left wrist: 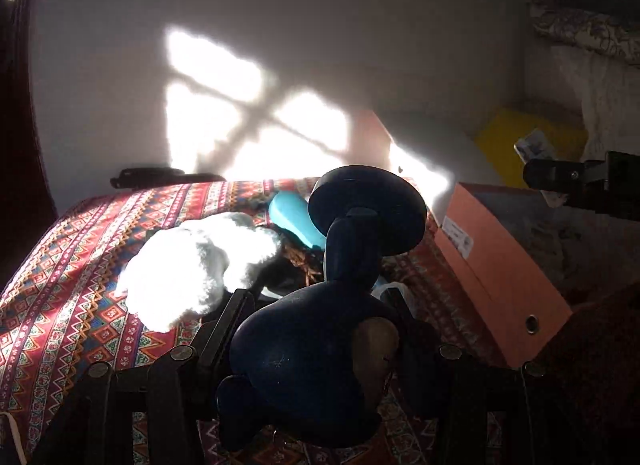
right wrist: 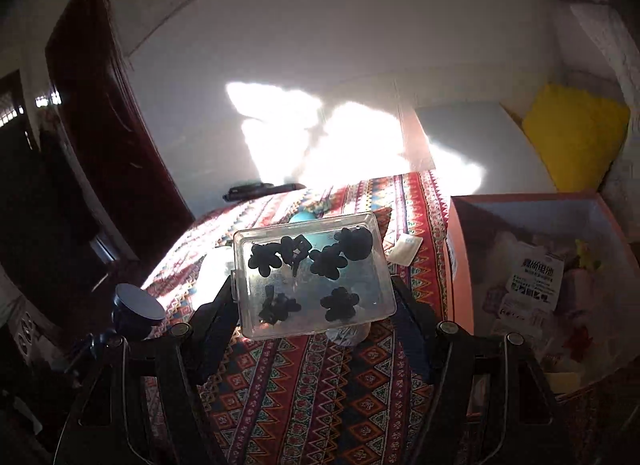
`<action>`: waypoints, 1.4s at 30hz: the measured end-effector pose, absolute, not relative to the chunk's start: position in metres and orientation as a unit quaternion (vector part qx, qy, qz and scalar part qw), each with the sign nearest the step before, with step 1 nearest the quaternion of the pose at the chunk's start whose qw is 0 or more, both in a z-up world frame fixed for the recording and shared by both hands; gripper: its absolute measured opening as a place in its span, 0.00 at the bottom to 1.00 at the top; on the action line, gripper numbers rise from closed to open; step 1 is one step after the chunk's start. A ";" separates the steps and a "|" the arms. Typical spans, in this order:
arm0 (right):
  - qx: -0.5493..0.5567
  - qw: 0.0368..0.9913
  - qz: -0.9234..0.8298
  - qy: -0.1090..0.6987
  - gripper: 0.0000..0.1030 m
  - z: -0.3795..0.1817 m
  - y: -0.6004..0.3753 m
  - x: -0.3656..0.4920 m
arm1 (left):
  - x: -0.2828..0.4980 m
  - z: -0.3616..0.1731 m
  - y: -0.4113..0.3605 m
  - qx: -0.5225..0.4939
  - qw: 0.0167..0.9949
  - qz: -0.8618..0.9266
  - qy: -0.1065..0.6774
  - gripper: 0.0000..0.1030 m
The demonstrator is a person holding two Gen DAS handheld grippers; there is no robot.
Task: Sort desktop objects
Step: 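Carry plastic box and blue figurine over the pink box and open both grippers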
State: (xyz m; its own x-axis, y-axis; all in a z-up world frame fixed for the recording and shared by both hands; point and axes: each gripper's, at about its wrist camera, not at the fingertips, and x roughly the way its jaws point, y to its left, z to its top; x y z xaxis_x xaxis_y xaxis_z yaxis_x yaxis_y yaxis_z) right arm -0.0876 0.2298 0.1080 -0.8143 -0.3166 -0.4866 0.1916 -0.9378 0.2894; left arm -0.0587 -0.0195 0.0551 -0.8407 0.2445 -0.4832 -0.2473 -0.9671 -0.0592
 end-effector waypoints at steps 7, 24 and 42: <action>0.203 0.096 -0.963 -0.150 0.72 0.146 0.288 -0.043 | -0.061 0.081 0.045 -0.226 0.179 0.957 0.030 0.53; 0.216 -0.097 -0.937 -0.255 0.72 0.091 0.457 -0.048 | -0.104 0.085 0.244 -0.221 0.330 0.913 0.094 0.53; 0.267 -0.087 -0.933 -0.224 0.93 0.070 0.417 -0.111 | -0.148 0.068 0.207 -0.246 0.263 0.932 0.029 0.95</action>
State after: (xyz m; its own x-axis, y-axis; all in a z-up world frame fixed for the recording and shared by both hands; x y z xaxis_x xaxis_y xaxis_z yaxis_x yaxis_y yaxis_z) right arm -0.1108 0.4174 0.0700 -0.8418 0.0430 -0.5380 -0.2828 -0.8842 0.3717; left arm -0.1476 0.2074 0.0679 -0.7404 0.4769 -0.4737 -0.5053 -0.8596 -0.0757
